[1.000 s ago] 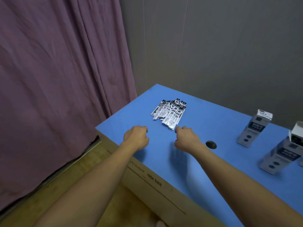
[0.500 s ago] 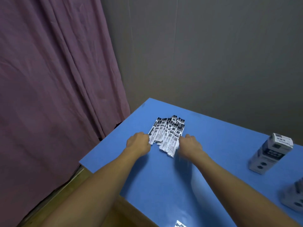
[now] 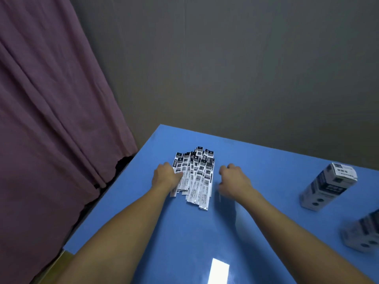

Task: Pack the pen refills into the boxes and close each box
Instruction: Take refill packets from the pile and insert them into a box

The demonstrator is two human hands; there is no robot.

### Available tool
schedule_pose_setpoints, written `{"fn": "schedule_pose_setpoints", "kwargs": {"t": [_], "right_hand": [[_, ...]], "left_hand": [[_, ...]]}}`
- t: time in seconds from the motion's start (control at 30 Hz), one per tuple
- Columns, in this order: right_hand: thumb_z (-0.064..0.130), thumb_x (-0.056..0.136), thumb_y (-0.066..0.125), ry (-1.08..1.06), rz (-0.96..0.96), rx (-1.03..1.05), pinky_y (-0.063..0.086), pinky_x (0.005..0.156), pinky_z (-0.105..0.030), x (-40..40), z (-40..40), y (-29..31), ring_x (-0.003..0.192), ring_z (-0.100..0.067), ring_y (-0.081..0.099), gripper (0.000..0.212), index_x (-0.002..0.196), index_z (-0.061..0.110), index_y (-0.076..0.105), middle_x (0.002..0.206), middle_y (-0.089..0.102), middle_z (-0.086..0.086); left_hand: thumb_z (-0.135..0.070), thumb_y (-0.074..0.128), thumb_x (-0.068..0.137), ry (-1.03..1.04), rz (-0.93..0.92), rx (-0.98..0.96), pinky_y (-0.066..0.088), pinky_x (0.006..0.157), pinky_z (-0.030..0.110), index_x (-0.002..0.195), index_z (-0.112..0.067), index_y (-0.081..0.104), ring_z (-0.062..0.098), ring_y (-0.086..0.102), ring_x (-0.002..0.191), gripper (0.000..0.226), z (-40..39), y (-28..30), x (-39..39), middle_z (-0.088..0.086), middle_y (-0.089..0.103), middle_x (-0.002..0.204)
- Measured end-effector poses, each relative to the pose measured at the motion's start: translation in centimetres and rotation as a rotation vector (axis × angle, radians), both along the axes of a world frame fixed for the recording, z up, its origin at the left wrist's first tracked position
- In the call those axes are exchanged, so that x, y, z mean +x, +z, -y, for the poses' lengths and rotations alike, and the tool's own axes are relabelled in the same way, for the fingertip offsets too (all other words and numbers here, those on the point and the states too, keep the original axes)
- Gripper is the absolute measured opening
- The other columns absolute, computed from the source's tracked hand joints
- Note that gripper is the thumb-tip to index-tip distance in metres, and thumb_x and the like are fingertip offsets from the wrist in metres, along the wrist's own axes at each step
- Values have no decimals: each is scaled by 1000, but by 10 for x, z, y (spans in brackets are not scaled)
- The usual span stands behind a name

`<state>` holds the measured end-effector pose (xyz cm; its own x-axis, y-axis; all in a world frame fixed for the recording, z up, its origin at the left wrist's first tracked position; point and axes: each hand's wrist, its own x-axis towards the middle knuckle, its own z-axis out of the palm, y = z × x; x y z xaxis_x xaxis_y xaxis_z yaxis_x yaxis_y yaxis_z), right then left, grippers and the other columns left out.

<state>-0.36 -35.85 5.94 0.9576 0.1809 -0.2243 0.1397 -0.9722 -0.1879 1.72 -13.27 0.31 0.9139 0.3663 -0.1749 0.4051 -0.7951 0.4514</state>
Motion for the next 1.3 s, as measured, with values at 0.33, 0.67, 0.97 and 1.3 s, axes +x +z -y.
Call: {"fn": "schedule_pose_setpoints", "kwargs": {"t": [0.33, 0.67, 0.97, 1.3], "right_hand": [[13, 87, 53, -38, -5, 18, 51, 89, -42, 9, -7, -9, 119, -31, 48, 41, 128, 10, 51, 127, 47, -10], [15, 86, 57, -42, -6, 27, 51, 83, -39, 7, -27, -19, 113, -27, 50, 37, 123, 12, 52, 120, 49, -6], [19, 89, 55, -100, -24, 33, 51, 89, -40, -11, -32, -20, 114, -27, 51, 36, 124, 13, 51, 121, 49, -7], [18, 87, 53, -371, -45, -26, 46, 87, -38, -70, -19, -23, 117, -30, 49, 37, 123, 10, 50, 125, 48, -9]], "left_hand": [[-4, 55, 85, 53, -106, 5, 55, 80, 39, 101, -6, 60, 33, 64, 97, 17, -8, -5, 19, 13, 63, 107], [-10, 58, 85, 96, -121, -101, 51, 69, 31, 78, -10, 50, 29, 62, 89, 11, -34, 5, 12, 8, 57, 90], [-14, 60, 89, -16, 32, -134, 52, 74, 30, 78, -16, 61, 25, 61, 83, 11, -47, 14, 6, 1, 62, 85], [-27, 65, 93, -565, 238, -155, 53, 72, 34, 84, -14, 71, 21, 63, 79, 17, 17, 57, -1, 1, 67, 80]]}}
